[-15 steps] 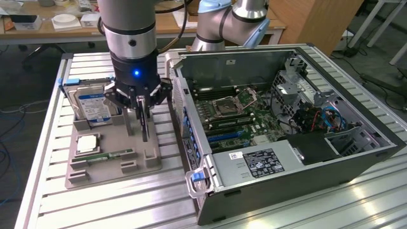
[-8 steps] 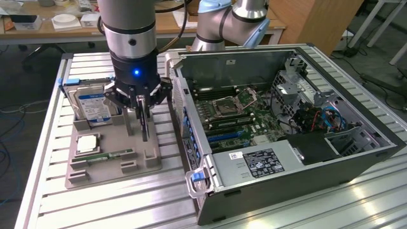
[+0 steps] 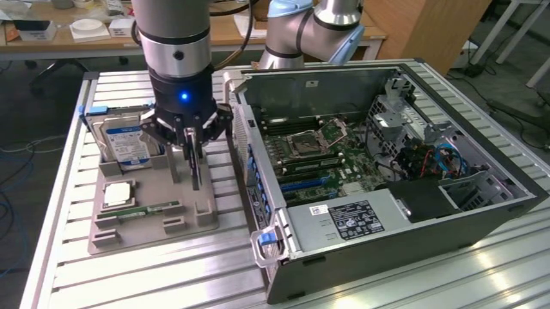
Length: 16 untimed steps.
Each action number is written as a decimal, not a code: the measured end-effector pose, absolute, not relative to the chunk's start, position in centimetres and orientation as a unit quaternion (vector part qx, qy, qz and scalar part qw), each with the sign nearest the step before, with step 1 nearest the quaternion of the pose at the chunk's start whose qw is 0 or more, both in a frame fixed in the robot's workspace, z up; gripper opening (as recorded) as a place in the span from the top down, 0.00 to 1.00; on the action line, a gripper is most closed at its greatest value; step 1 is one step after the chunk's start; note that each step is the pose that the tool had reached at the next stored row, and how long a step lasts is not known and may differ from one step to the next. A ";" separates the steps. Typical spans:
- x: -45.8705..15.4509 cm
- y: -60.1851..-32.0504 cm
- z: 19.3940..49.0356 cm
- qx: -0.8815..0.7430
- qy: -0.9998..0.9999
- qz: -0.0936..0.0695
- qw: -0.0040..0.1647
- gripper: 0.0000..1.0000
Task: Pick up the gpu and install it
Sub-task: 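Pick up the gpu and move the gpu toward the slot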
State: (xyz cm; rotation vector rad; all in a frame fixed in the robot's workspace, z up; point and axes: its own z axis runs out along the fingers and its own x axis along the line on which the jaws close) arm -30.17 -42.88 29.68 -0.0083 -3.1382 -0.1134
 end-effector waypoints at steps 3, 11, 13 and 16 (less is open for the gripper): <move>-30.2 -42.9 29.7 -0.003 -0.999 -0.036 0.001 0.74; -30.2 -42.9 29.9 -0.003 -0.999 -0.036 0.001 0.74; -30.2 -42.9 30.0 -0.003 -0.999 -0.036 0.001 0.74; -30.2 -42.9 30.0 -0.003 -0.999 -0.036 0.001 0.74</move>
